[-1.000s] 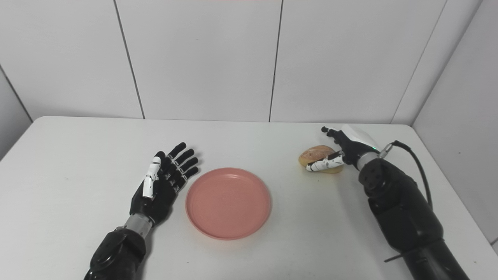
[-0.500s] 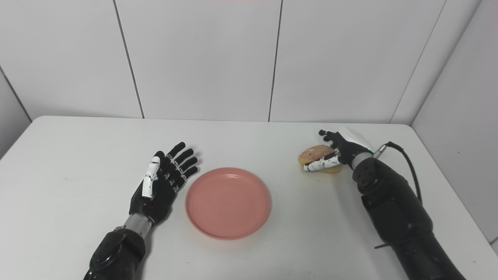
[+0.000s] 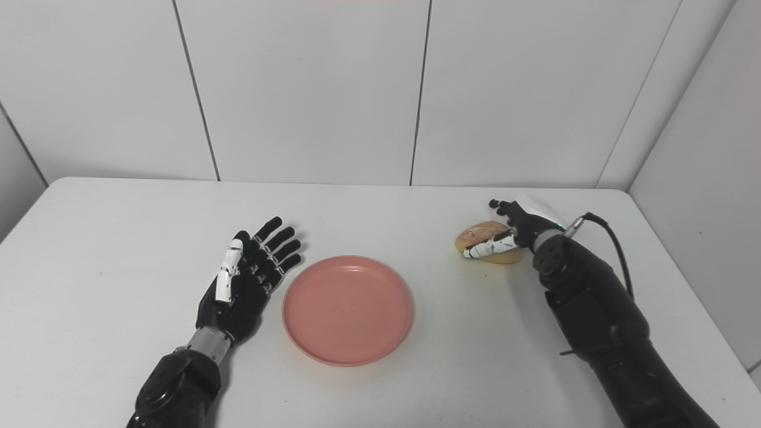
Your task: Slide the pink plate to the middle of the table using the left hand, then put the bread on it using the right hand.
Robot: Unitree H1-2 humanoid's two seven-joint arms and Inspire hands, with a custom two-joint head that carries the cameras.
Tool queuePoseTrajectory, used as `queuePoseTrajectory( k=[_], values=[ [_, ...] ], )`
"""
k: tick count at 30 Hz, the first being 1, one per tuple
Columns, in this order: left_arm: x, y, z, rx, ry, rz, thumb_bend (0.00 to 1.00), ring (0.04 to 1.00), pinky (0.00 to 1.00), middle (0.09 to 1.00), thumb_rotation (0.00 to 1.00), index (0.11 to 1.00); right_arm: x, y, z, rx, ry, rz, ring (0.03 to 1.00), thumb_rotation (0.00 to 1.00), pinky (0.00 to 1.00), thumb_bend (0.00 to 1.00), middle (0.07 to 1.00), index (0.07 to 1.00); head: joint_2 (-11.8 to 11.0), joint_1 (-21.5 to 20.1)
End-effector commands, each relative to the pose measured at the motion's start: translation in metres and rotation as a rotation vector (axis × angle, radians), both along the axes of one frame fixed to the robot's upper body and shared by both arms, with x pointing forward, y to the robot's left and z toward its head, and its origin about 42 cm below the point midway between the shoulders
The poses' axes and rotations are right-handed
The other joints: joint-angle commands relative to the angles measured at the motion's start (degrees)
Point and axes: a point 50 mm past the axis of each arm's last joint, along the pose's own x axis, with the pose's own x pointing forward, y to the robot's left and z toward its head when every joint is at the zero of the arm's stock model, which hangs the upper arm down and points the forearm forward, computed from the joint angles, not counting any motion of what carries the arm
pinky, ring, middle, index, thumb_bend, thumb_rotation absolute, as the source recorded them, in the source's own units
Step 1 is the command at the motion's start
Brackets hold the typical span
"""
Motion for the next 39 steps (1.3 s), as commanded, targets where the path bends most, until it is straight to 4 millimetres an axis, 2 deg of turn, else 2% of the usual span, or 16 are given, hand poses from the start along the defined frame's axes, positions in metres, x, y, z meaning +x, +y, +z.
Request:
queuePoseTrajectory(
  k=[1, 26, 32, 39],
  values=[
    [-0.005, 0.004, -0.013, 0.015, 0.049, 0.008, 0.35, 0.86, 0.88, 0.858, 1.0, 0.851, 0.012, 0.003, 0.033, -0.016, -0.091, 0.025, 0.858, 0.35, 0.78, 0.98, 0.899, 0.895, 0.1, 0.0],
    [-0.009, 0.002, -0.013, 0.021, 0.05, -0.014, 0.35, 0.86, 0.87, 0.861, 1.0, 0.848, 0.023, 0.008, 0.015, -0.011, -0.029, 0.038, 0.836, 0.34, 0.78, 0.97, 0.865, 0.858, 0.6, 0.2],
    [-0.01, 0.002, -0.012, 0.022, 0.05, -0.01, 0.35, 0.857, 0.87, 0.86, 1.0, 0.846, 0.024, 0.011, 0.011, -0.036, -0.007, 0.029, 0.753, 0.3, 0.69, 0.94, 0.785, 0.79, 0.7, 0.2],
    [-0.01, 0.002, -0.012, 0.023, 0.052, -0.011, 0.35, 0.861, 0.88, 0.863, 1.0, 0.851, 0.024, 0.012, 0.007, -0.072, 0.004, 0.03, 0.693, 0.3, 0.66, 0.89, 0.723, 0.712, 0.8, 0.2]
  ],
)
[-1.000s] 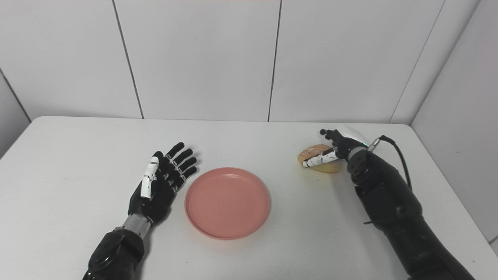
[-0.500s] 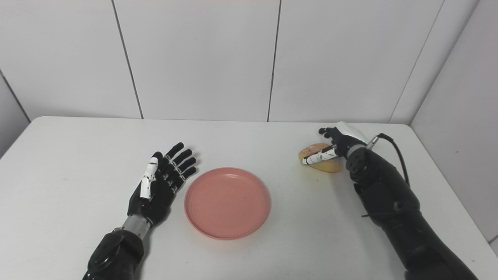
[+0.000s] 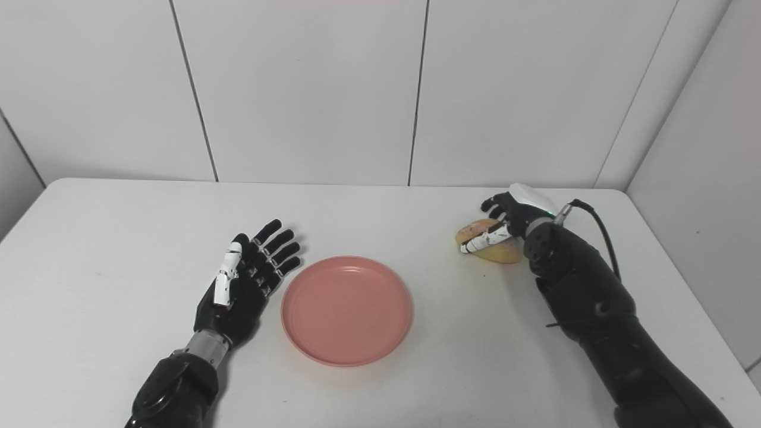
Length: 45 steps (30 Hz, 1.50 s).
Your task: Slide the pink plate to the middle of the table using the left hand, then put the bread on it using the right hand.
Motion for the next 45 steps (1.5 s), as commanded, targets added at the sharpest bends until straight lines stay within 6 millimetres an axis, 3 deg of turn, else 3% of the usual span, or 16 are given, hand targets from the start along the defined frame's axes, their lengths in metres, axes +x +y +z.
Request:
queuePoseTrajectory(
  k=[1, 7, 11, 13, 16, 23, 40, 41, 45],
  values=[
    [-0.006, 0.003, -0.011, 0.017, 0.055, -0.001, 0.36, 0.863, 0.88, 0.864, 1.0, 0.852, 0.004, 0.006, 0.006, -0.019, 0.002, 0.021, 0.68, 0.3, 0.65, 0.88, 0.711, 0.697, 0.0, 0.0],
    [-0.006, 0.003, -0.012, 0.011, 0.056, -0.002, 0.36, 0.863, 0.88, 0.866, 1.0, 0.854, 0.004, 0.005, 0.005, -0.022, 0.001, 0.011, 0.658, 0.26, 0.63, 0.85, 0.689, 0.65, -0.1, 0.0],
    [-0.006, 0.003, -0.012, 0.017, 0.054, -0.001, 0.36, 0.859, 0.87, 0.861, 1.0, 0.848, 0.004, 0.005, 0.006, -0.029, 0.001, 0.0, 0.523, 0.19, 0.51, 0.78, 0.566, 0.59, -0.1, 0.1],
    [-0.006, 0.003, -0.012, 0.014, 0.056, 0.0, 0.36, 0.859, 0.88, 0.861, 1.0, 0.848, 0.003, 0.005, 0.006, -0.027, -0.004, -0.004, 0.471, 0.15, 0.45, 0.57, 0.527, 0.511, 0.0, 0.0],
    [-0.006, 0.003, -0.012, 0.013, 0.054, -0.004, 0.35, 0.863, 0.88, 0.864, 1.0, 0.851, 0.002, 0.005, 0.006, -0.03, -0.011, -0.006, 0.451, 0.14, 0.42, 0.52, 0.514, 0.49, 0.0, 0.0],
    [-0.006, 0.003, -0.013, 0.014, 0.056, -0.002, 0.36, 0.861, 0.88, 0.863, 1.0, 0.85, -0.002, 0.001, 0.01, -0.018, -0.043, 0.003, 0.468, 0.13, 0.41, 0.51, 0.529, 0.486, 0.0, 0.0],
    [-0.006, 0.001, -0.013, 0.013, 0.055, -0.005, 0.36, 0.862, 0.88, 0.864, 1.0, 0.851, -0.024, 0.019, 0.061, 0.012, -0.186, 0.054, 0.456, 0.13, 0.4, 0.51, 0.521, 0.49, -0.1, 0.4],
    [-0.007, 0.001, -0.012, 0.013, 0.055, -0.005, 0.36, 0.861, 0.88, 0.863, 1.0, 0.85, -0.025, 0.021, 0.065, 0.009, -0.195, 0.06, 0.455, 0.07, 0.4, 0.52, 0.49, 0.507, -0.1, 0.4],
    [-0.007, 0.0, -0.013, 0.01, 0.056, -0.007, 0.36, 0.863, 0.88, 0.866, 1.0, 0.853, -0.031, 0.031, 0.078, -0.009, -0.228, 0.091, 0.447, 0.01, 0.4, 0.52, 0.457, 0.528, -0.1, 0.7]
  ],
)
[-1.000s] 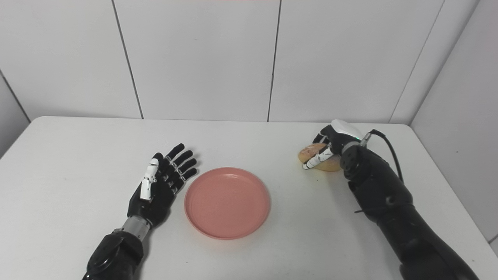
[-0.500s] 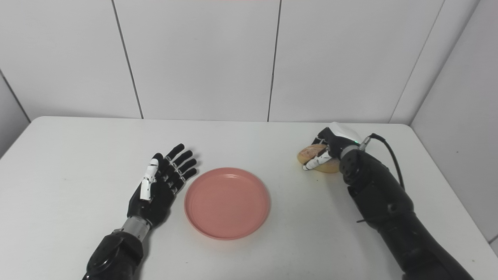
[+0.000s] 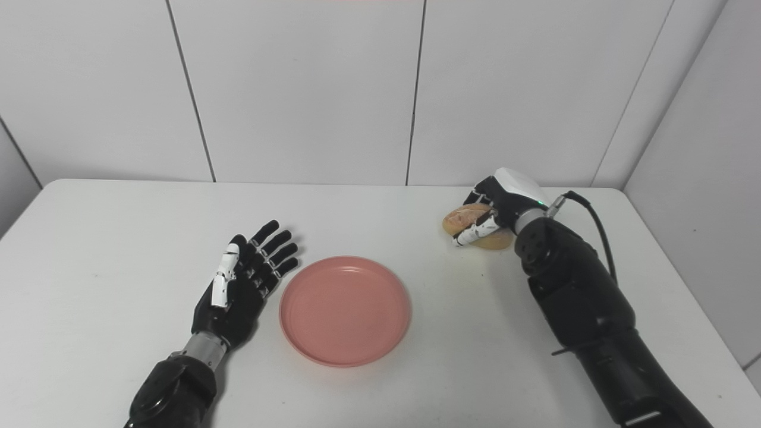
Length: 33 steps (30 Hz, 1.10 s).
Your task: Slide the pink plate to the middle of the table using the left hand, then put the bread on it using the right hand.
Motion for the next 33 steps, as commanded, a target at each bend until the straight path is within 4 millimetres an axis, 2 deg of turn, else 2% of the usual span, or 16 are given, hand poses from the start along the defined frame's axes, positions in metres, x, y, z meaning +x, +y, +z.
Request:
queuePoseTrajectory(
  k=[1, 13, 17, 23, 24, 25, 26, 28, 29, 30, 31, 33],
  values=[
    [-0.006, 0.0, -0.013, 0.011, 0.058, -0.003, 0.35, 0.863, 0.88, 0.866, 1.0, 0.853, 0.0, 0.002, 0.037, -0.012, -0.093, 0.006, 0.448, 0.0, 0.41, 0.52, 0.455, 0.529, 0.0, 0.3],
    [-0.006, -0.006, -0.012, 0.009, 0.056, -0.002, 0.35, 0.863, 0.88, 0.862, 1.0, 0.848, -0.018, 0.046, 0.063, -0.014, -0.173, 0.143, 0.463, 0.0, 0.39, 0.52, 0.459, 0.518, 0.1, 1.9],
    [-0.006, -0.008, -0.013, 0.012, 0.057, 0.003, 0.36, 0.863, 0.88, 0.864, 1.0, 0.85, -0.026, 0.066, 0.066, -0.045, -0.195, 0.183, 0.442, 0.0, 0.36, 0.53, 0.452, 0.514, 0.1, 2.5],
    [-0.007, -0.011, -0.013, 0.007, 0.061, 0.012, 0.36, 0.865, 0.88, 0.864, 1.0, 0.849, -0.038, 0.099, 0.064, -0.034, -0.217, 0.268, 0.455, 0.0, 0.38, 0.53, 0.455, 0.519, 0.1, 3.8],
    [-0.007, -0.011, -0.013, 0.002, 0.062, 0.012, 0.36, 0.867, 0.88, 0.866, 1.0, 0.85, -0.039, 0.104, 0.064, -0.032, -0.215, 0.282, 0.486, 0.0, 0.41, 0.53, 0.478, 0.502, 0.1, 4.0],
    [-0.007, -0.012, -0.013, -0.001, 0.062, 0.011, 0.36, 0.869, 0.89, 0.868, 1.0, 0.852, -0.04, 0.108, 0.063, -0.028, -0.212, 0.297, 0.571, 0.05, 0.48, 0.52, 0.567, 0.491, 0.2, 4.3],
    [-0.007, -0.013, -0.013, -0.003, 0.061, 0.01, 0.36, 0.87, 0.89, 0.869, 1.0, 0.853, -0.041, 0.112, 0.062, -0.021, -0.208, 0.31, 0.614, 0.08, 0.52, 0.52, 0.615, 0.49, 0.2, 4.7],
    [-0.007, -0.014, -0.013, 0.0, 0.057, 0.01, 0.36, 0.871, 0.89, 0.87, 1.0, 0.853, -0.043, 0.119, 0.059, -0.01, -0.205, 0.338, 0.763, 0.11, 0.68, 0.52, 0.748, 0.487, 0.3, 5.0],
    [-0.007, -0.014, -0.013, 0.001, 0.055, 0.011, 0.36, 0.87, 0.89, 0.868, 1.0, 0.852, -0.044, 0.123, 0.057, -0.008, -0.202, 0.351, 0.766, 0.12, 0.68, 0.52, 0.76, 0.487, 0.3, 5.2],
    [-0.007, -0.015, -0.013, 0.0, 0.055, 0.013, 0.36, 0.869, 0.89, 0.867, 1.0, 0.851, -0.044, 0.126, 0.055, -0.009, -0.198, 0.361, 0.681, 0.1, 0.59, 0.52, 0.69, 0.488, 0.4, 5.7],
    [-0.007, -0.015, -0.013, -0.002, 0.056, 0.015, 0.36, 0.868, 0.89, 0.865, 1.0, 0.849, -0.045, 0.131, 0.052, -0.008, -0.193, 0.371, 0.487, 0.03, 0.41, 0.52, 0.52, 0.508, 0.4, 5.7],
    [-0.008, -0.017, -0.012, -0.006, 0.058, 0.015, 0.36, 0.868, 0.89, 0.865, 1.0, 0.85, -0.046, 0.138, 0.047, -0.016, -0.181, 0.384, 0.41, 0.01, 0.33, 0.52, 0.452, 0.52, 0.6, 6.7]
  ],
)
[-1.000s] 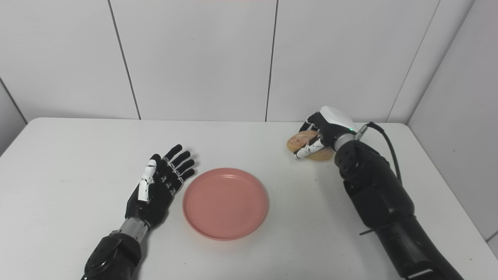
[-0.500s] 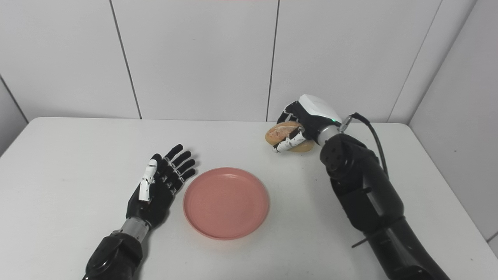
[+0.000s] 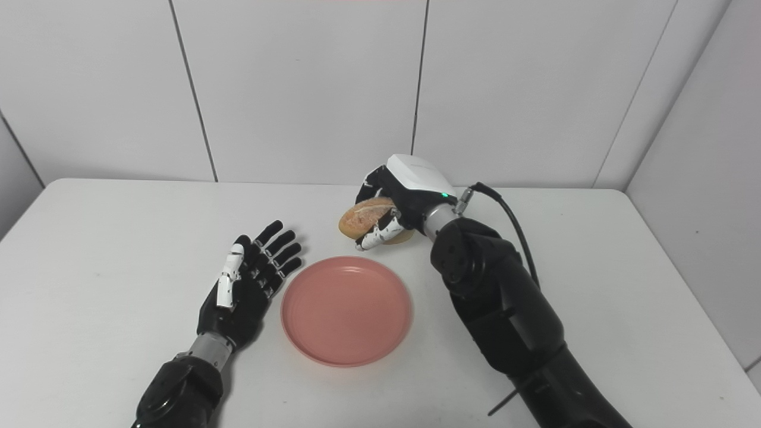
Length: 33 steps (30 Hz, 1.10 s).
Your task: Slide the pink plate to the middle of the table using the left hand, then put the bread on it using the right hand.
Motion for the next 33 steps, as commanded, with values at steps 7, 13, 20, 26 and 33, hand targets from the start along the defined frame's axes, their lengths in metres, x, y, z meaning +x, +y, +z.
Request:
queuePoseTrajectory(
  k=[7, 13, 20, 26, 33],
  values=[
    [-0.006, -0.012, -0.011, 0.015, 0.056, 0.017, 0.37, 0.862, 0.88, 0.853, 1.0, 0.845, -0.006, 0.029, 0.003, -0.012, -0.053, 0.072, 0.418, 0.0, 0.33, 0.52, 0.441, 0.524, 0.4, 2.4],
    [-0.007, -0.015, -0.009, 0.012, 0.064, 0.028, 0.37, 0.862, 0.87, 0.851, 1.0, 0.844, -0.008, 0.038, -0.008, -0.008, -0.005, 0.085, 0.423, 0.0, 0.33, 0.52, 0.441, 0.524, 0.8, 3.5],
    [-0.007, -0.018, -0.007, 0.009, 0.064, 0.037, 0.37, 0.855, 0.87, 0.842, 1.0, 0.837, -0.009, 0.042, -0.026, -0.007, 0.025, 0.105, 0.443, 0.0, 0.36, 0.52, 0.449, 0.519, 1.2, 4.7],
    [-0.007, -0.019, -0.006, 0.01, 0.059, 0.038, 0.37, 0.856, 0.87, 0.845, 1.0, 0.841, -0.013, 0.042, -0.041, -0.022, 0.057, 0.1, 0.421, 0.0, 0.34, 0.52, 0.435, 0.525, 1.4, 4.7],
    [-0.006, -0.019, -0.007, 0.017, 0.059, 0.043, 0.37, 0.855, 0.86, 0.848, 1.0, 0.84, -0.016, 0.04, -0.055, -0.032, 0.089, 0.104, 0.417, 0.0, 0.34, 0.52, 0.432, 0.526, 1.5, 4.7]
  ],
)
